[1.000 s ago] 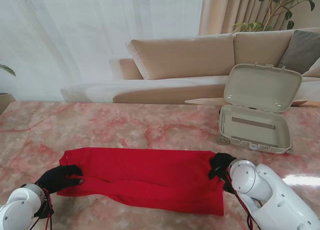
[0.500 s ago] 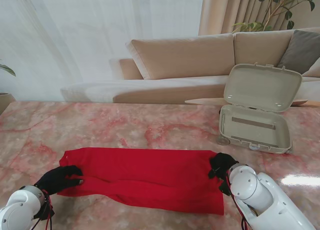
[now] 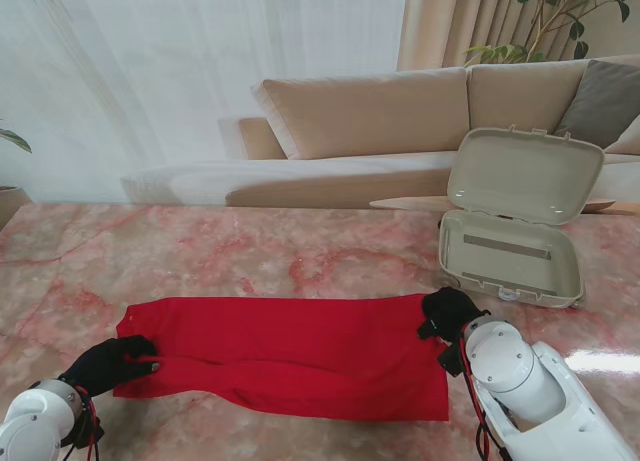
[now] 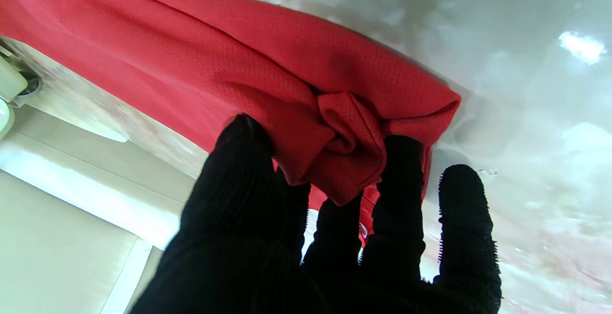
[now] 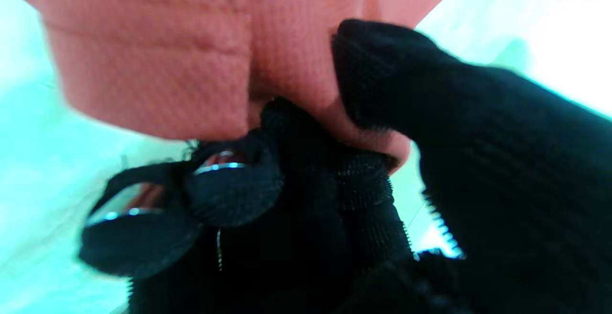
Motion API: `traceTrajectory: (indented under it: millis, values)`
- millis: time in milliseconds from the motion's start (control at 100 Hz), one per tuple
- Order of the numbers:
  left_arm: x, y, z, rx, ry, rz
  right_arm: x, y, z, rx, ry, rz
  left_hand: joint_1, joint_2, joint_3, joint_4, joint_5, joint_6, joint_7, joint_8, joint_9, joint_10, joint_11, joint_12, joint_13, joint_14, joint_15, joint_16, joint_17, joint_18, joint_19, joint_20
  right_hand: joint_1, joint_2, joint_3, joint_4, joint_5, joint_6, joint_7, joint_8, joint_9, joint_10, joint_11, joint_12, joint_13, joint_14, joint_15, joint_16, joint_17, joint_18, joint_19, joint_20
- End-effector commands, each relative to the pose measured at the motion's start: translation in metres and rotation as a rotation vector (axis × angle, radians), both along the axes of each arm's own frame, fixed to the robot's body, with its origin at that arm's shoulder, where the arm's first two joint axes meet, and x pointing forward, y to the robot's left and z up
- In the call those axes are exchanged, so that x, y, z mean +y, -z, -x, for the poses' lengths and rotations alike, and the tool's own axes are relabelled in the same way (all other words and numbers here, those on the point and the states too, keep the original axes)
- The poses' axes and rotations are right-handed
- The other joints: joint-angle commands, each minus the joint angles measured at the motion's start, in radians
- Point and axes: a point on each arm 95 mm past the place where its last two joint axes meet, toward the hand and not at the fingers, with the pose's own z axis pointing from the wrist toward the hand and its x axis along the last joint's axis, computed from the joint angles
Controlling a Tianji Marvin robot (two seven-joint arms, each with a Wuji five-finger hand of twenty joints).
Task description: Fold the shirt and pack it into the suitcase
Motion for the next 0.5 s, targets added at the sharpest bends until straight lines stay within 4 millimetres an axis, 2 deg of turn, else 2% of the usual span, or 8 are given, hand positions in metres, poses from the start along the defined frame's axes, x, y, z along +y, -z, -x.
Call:
traceTrajectory:
  millis: [0, 80, 120, 170, 290, 320, 380, 490]
  values:
    - [0.008, 0.023, 0.013, 0.084, -0.015, -0.010, 0.001, -0.006, -0.001, 0.001, 0.002, -0.025, 0.000, 0.022, -0.016, 0.022, 0.008, 0.018, -0.011, -0.006, 0.004, 0.056, -0.017, -0.015, -0.017, 0.095, -0.114, -0.091, -0.007, 0.013, -0.009, -0.003, 0.067, -0.046, 0.086, 0.039, 0.049, 0.010, 0.067, -0.005, 0.059, 0.094, -0.008, -0.013, 0.038, -0.150, 0.058, 0.025, 0.056, -0.100, 0.091, 0.019]
    - [0.009, 0.025, 0.013, 0.099, -0.007, -0.012, 0.002, -0.009, -0.003, -0.005, 0.013, -0.052, 0.001, 0.022, -0.016, 0.022, 0.006, 0.019, -0.011, -0.006, 0.002, 0.056, -0.017, -0.015, -0.016, 0.095, -0.113, -0.090, -0.008, 0.013, -0.009, -0.003, 0.073, -0.053, 0.090, 0.035, 0.052, 0.019, 0.064, -0.005, 0.060, 0.111, -0.012, -0.013, 0.038, -0.148, 0.065, 0.028, 0.058, -0.105, 0.100, 0.024]
    - [0.009, 0.027, 0.012, 0.105, -0.003, -0.010, 0.002, -0.011, -0.004, -0.005, 0.017, -0.067, 0.002, 0.023, -0.015, 0.022, 0.004, 0.019, -0.012, -0.007, 0.003, 0.057, -0.016, -0.014, -0.017, 0.096, -0.113, -0.090, -0.008, 0.013, -0.009, -0.003, 0.073, -0.052, 0.091, 0.034, 0.052, 0.019, 0.063, -0.004, 0.060, 0.099, -0.010, -0.011, 0.038, -0.151, 0.068, 0.029, 0.059, -0.109, 0.103, 0.025]
    - [0.008, 0.029, 0.011, 0.113, 0.004, -0.005, 0.003, -0.013, -0.004, -0.009, 0.026, -0.086, 0.002, 0.022, -0.015, 0.023, 0.004, 0.020, -0.012, -0.007, 0.002, 0.057, -0.016, -0.014, -0.017, 0.095, -0.113, -0.090, -0.007, 0.014, -0.008, -0.003, 0.078, -0.054, 0.091, 0.034, 0.052, 0.025, 0.062, -0.003, 0.059, 0.116, -0.012, -0.010, 0.038, -0.150, 0.077, 0.033, 0.063, -0.117, 0.119, 0.032]
    - [0.003, 0.033, 0.009, 0.133, 0.025, 0.008, 0.005, -0.017, -0.006, -0.015, 0.040, -0.131, 0.004, 0.021, -0.015, 0.023, 0.002, 0.020, -0.012, -0.007, 0.001, 0.057, -0.015, -0.014, -0.018, 0.095, -0.112, -0.090, -0.009, 0.013, -0.008, -0.003, 0.086, -0.044, 0.088, 0.046, 0.050, 0.032, 0.060, -0.001, 0.054, 0.122, -0.011, -0.005, 0.038, -0.156, 0.086, 0.037, 0.064, -0.131, 0.130, 0.039]
    - [0.002, 0.035, 0.009, 0.137, 0.030, 0.012, 0.005, -0.018, -0.006, -0.016, 0.043, -0.140, 0.004, 0.021, -0.015, 0.023, 0.002, 0.022, -0.012, -0.007, 0.001, 0.056, -0.015, -0.014, -0.018, 0.096, -0.112, -0.090, -0.008, 0.013, -0.008, -0.003, 0.088, -0.040, 0.083, 0.053, 0.050, 0.032, 0.059, 0.000, 0.054, 0.122, -0.012, -0.005, 0.038, -0.158, 0.088, 0.039, 0.064, -0.134, 0.132, 0.041]
    - [-0.001, 0.036, 0.008, 0.144, 0.040, 0.019, 0.006, -0.020, -0.007, -0.022, 0.049, -0.150, 0.004, 0.022, -0.015, 0.023, 0.001, 0.022, -0.012, -0.007, 0.001, 0.056, -0.015, -0.014, -0.019, 0.095, -0.112, -0.090, -0.009, 0.014, -0.008, -0.003, 0.095, -0.023, 0.049, 0.105, 0.048, 0.043, 0.055, 0.004, 0.050, 0.127, -0.012, -0.003, 0.038, -0.158, 0.090, 0.040, 0.065, -0.135, 0.133, 0.047]
    - [-0.006, 0.039, 0.007, 0.152, 0.060, 0.028, 0.006, -0.025, -0.009, -0.039, 0.048, -0.154, 0.004, 0.022, -0.015, 0.023, 0.001, 0.022, -0.011, -0.007, 0.000, 0.056, -0.014, -0.014, -0.019, 0.095, -0.112, -0.090, -0.009, 0.013, -0.008, -0.004, 0.095, -0.012, 0.043, 0.114, 0.047, 0.047, 0.054, 0.004, 0.047, 0.129, -0.011, -0.001, 0.038, -0.160, 0.091, 0.040, 0.066, -0.139, 0.136, 0.048]
